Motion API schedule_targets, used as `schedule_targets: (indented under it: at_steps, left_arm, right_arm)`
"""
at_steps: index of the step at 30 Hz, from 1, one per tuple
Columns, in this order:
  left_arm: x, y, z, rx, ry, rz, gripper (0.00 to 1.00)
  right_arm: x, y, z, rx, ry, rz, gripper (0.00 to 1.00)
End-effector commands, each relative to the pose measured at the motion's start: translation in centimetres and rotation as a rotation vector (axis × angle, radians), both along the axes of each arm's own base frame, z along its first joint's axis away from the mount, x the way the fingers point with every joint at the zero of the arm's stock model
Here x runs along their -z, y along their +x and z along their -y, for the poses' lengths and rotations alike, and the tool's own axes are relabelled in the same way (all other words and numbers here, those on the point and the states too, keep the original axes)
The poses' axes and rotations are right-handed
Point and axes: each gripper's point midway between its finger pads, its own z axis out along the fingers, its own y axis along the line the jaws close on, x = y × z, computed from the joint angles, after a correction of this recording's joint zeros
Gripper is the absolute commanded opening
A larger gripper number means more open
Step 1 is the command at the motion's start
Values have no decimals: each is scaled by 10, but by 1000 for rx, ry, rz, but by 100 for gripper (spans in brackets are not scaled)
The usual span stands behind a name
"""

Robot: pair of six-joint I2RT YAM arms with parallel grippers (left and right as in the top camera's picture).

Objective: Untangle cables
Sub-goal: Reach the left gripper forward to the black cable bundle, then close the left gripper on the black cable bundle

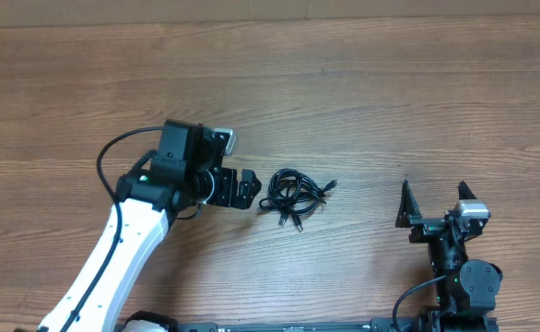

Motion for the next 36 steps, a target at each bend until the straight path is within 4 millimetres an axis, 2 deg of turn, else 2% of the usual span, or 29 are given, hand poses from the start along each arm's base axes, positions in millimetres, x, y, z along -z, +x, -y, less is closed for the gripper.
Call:
schedule_targets:
  at_steps: [1,8,17,26,31,36]
  left_arm:
    - [3,8,2,-10,6,-10,100]
    - [24,14,7,-14,11,-61,100]
    - [56,21,30,75,64,-60,100]
    - [96,34,31,66,123,-86,100]
    - [105,34,33,74,129,-98,99]
    - [104,35,40,90,123,-78,99]
  right_arm:
    - [1,0,1,5,-9,5,100]
    - [1,0,1,5,-9,6,100]
    - [1,0,1,5,-9,6,100]
    - [1,0,1,5,-9,5,100]
    - [1,0,1,5,-9,6,100]
    - [1,0,1,5,-9,6,100]
